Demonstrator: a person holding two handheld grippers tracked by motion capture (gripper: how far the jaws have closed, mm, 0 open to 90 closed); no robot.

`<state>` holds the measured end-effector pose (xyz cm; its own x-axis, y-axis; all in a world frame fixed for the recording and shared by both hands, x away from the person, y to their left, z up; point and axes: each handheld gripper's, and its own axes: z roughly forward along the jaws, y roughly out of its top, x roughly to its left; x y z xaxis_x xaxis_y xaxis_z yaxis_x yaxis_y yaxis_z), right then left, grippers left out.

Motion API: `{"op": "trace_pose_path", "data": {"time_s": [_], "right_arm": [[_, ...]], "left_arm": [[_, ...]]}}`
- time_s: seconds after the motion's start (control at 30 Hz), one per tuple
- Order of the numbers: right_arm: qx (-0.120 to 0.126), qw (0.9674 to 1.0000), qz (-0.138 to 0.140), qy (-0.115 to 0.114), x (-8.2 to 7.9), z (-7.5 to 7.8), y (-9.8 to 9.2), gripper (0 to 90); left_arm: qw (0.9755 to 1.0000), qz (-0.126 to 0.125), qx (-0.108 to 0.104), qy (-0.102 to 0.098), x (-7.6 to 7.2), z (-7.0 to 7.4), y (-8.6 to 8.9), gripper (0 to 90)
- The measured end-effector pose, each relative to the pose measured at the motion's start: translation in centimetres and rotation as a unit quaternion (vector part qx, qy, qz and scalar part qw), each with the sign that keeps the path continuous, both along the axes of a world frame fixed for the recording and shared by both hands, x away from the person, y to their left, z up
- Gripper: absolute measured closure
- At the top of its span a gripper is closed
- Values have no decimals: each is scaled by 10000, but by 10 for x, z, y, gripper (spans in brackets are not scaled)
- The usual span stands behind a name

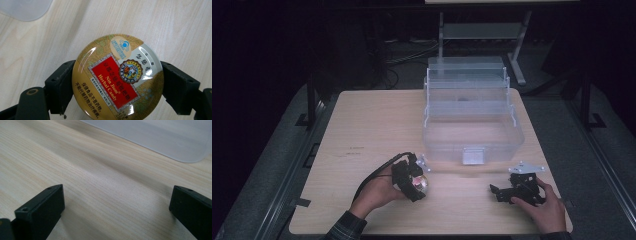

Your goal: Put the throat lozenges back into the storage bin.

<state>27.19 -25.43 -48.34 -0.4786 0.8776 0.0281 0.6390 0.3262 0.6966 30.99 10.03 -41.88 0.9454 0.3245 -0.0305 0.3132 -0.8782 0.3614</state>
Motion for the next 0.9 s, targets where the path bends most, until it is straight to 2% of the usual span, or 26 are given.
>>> {"op": "trace_pose_path", "data": {"time_s": [0.4,0.9], "right_arm": [[-1,10000,2,-3,0,0,0,0],[0,10000,-6,6,0,0,0,0]], "left_arm": [[10000,-14,-28,19,2,8,-1,195],[10000,-46,-58,-50,7,22,-3,195]]}}
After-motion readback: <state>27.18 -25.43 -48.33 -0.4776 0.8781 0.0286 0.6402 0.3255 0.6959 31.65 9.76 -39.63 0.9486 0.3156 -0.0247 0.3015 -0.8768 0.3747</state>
